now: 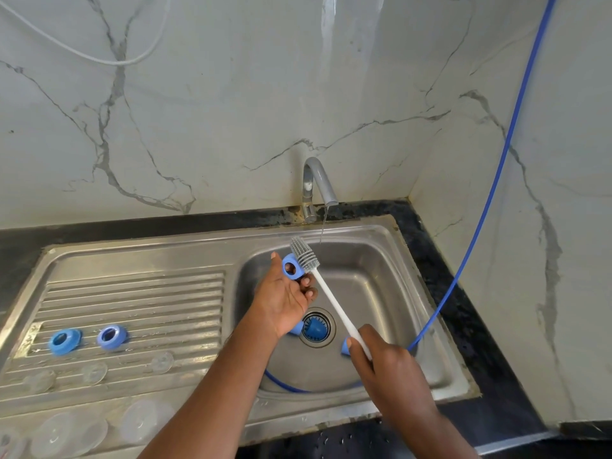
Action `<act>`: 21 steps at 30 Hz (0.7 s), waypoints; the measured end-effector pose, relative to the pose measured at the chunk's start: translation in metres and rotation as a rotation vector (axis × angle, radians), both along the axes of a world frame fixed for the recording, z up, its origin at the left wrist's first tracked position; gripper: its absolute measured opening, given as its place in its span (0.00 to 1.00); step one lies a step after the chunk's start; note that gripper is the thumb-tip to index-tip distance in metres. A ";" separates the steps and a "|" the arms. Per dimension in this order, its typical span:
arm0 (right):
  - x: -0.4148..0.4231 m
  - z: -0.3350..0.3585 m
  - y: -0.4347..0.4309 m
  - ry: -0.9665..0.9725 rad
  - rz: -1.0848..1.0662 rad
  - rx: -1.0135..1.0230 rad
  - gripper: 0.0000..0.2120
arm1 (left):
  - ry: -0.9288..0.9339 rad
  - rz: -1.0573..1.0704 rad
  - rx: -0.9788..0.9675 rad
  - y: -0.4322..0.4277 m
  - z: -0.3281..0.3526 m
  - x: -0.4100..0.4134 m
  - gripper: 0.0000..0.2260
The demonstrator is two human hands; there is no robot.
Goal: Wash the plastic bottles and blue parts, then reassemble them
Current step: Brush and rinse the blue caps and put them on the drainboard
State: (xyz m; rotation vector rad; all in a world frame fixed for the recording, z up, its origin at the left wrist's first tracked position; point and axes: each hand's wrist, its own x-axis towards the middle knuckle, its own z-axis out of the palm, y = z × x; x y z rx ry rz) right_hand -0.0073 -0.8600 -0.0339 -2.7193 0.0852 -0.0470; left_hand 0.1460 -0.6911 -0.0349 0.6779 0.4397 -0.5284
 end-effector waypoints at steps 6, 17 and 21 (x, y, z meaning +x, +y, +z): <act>-0.013 0.003 -0.006 0.037 -0.015 -0.005 0.10 | 0.005 0.051 -0.135 0.004 0.005 0.007 0.27; 0.009 0.008 -0.010 -0.021 -0.031 -0.042 0.14 | -0.120 -0.018 -0.080 0.011 0.004 0.013 0.16; 0.010 0.007 -0.007 -0.023 -0.011 -0.029 0.11 | -0.152 -0.090 0.159 0.004 0.004 0.012 0.17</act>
